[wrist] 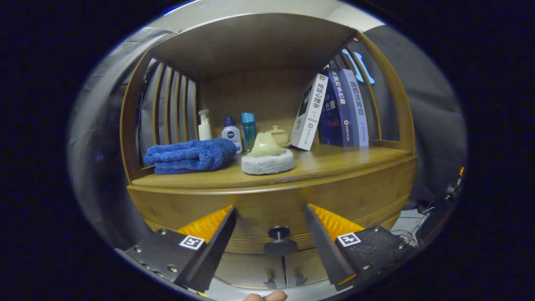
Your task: Pull open the drawer, take out the items inside it, and place them on the countertop above the cabinet.
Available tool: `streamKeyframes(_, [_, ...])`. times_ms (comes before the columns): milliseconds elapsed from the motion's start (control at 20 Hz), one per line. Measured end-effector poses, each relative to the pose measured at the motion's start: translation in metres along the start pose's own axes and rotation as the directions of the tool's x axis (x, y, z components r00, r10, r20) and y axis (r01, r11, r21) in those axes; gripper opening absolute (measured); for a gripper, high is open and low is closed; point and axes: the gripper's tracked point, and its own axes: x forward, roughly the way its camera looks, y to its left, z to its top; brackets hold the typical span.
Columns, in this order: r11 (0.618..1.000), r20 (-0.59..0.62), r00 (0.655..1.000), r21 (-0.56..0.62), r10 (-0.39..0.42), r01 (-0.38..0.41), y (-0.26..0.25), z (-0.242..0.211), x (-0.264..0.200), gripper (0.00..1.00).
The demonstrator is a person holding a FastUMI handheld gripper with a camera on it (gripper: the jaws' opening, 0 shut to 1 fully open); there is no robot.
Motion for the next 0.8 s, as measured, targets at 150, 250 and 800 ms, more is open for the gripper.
streamKeyframes(150, [1.000, 0.024, 1.000, -0.015, -0.002, 0.003, -0.001, 0.018, -0.014, 0.99])
streamKeyframes(250, [1.000, 0.053, 0.999, -0.013, -0.002, 0.002, -0.002, 0.038, -0.026, 1.00])
streamKeyframes(800, [0.996, 0.199, 0.980, -0.085, -0.011, 0.029, -0.002, 0.188, -0.090, 0.99])
